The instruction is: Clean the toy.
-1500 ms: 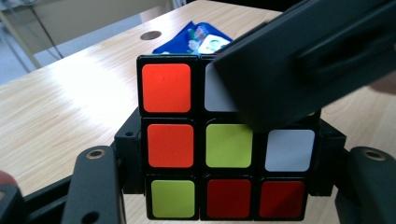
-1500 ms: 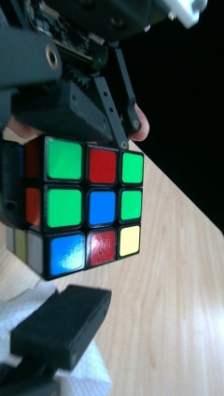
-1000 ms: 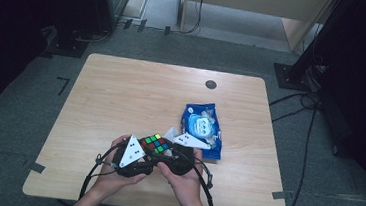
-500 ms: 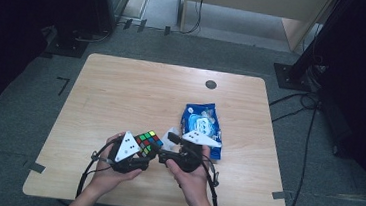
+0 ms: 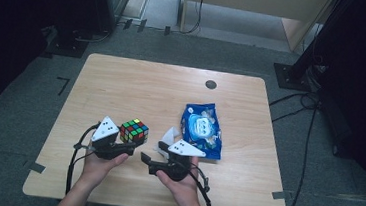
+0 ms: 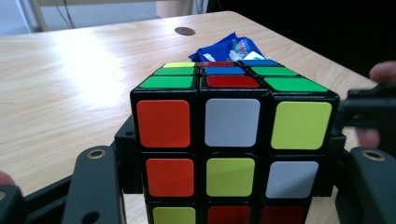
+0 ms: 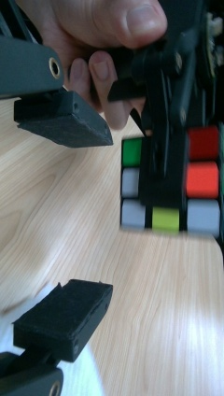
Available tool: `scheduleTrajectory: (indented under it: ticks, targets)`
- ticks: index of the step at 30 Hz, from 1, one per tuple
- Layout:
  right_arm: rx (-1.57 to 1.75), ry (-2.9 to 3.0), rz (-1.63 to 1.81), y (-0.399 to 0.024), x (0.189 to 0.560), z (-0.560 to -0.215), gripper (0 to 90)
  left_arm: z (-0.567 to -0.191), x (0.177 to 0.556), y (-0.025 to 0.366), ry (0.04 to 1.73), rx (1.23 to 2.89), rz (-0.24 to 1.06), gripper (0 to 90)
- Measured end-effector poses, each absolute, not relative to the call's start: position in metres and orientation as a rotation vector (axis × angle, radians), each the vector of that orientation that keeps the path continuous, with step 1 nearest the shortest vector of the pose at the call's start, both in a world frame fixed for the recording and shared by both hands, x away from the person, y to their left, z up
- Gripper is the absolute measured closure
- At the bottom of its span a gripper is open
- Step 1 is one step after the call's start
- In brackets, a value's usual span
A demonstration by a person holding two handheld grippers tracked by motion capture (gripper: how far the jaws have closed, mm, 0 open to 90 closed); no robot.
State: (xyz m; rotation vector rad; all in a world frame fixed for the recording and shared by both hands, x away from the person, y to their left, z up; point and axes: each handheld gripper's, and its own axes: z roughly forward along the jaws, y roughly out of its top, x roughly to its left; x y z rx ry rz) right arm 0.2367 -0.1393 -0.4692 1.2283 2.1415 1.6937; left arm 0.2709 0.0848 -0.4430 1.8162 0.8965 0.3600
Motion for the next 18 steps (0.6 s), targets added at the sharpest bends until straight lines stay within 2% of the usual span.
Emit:
scheduleTrajectory:
  ticks: [3,8,14,17,18]
  targets:
    - [1.215,2.108,1.675,-0.126,0.234,-0.471,20.7,-0.444,0.269,0.079,0.898,1.806,0.33,34.2]
    - [1.226,2.069,1.659,-0.122,0.234,-0.474,20.9,-0.443,0.266,0.07,0.882,1.807,0.312,34.2]
    - [1.212,2.042,1.653,-0.12,0.233,-0.474,25.8,-0.445,0.264,0.063,0.866,1.814,0.275,34.2]
    - [1.214,1.998,1.668,-0.121,0.231,-0.473,33.0,-0.445,0.263,0.059,0.858,1.811,0.267,34.2]
    - [1.214,1.998,1.668,-0.121,0.231,-0.473,33.0,-0.445,0.263,0.059,0.858,1.811,0.267,34.2]
